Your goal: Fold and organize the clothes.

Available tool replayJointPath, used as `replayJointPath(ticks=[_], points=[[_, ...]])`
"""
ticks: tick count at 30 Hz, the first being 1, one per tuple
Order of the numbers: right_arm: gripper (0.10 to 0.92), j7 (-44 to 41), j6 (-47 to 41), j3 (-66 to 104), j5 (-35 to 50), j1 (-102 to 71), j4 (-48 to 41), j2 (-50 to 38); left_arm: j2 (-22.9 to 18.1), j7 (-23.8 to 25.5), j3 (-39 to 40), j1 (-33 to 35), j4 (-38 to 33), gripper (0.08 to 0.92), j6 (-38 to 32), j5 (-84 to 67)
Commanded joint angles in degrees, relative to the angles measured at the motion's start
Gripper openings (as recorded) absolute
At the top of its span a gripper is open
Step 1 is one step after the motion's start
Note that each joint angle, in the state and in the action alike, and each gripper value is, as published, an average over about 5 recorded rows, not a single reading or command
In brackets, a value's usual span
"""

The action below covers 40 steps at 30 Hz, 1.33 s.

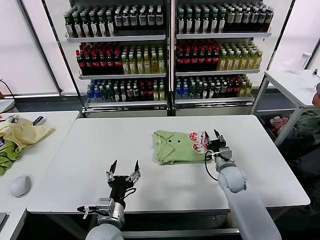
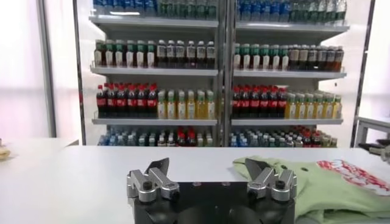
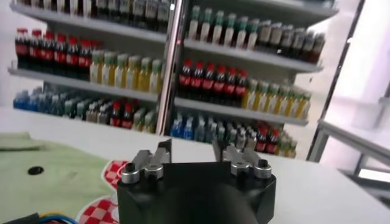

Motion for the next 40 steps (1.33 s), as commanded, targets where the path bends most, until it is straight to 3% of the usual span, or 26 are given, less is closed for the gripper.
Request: replayJointPath(ticks=[1,11,21,40], points=[[0.560,-0.62,6.00,11.00,-1.02,-19.79,21.00,-1.86,-0.08,0.14,0.38,1.90,-2.48,0.823,-0.68,0.88],[0.809,-3.16,6.45,18.08,0.46,-37.58,36.98,0.63,0.06,1.71,1.41,5.51,-6.16,0.823,-0.98,1.46],[0.823,-0.95,4.95,18.08,-2.17,-42.81,40.91,2.70,0.09,2.51,1.62,7.92,-8.70,0.823,-1.38,2.23],[0.823,1.24,3.70,17.83,-1.76,-41.53,40.31,2.75,0.01,2.50,0.96,9.89,-10.43,0.823,-3.32,4.15]])
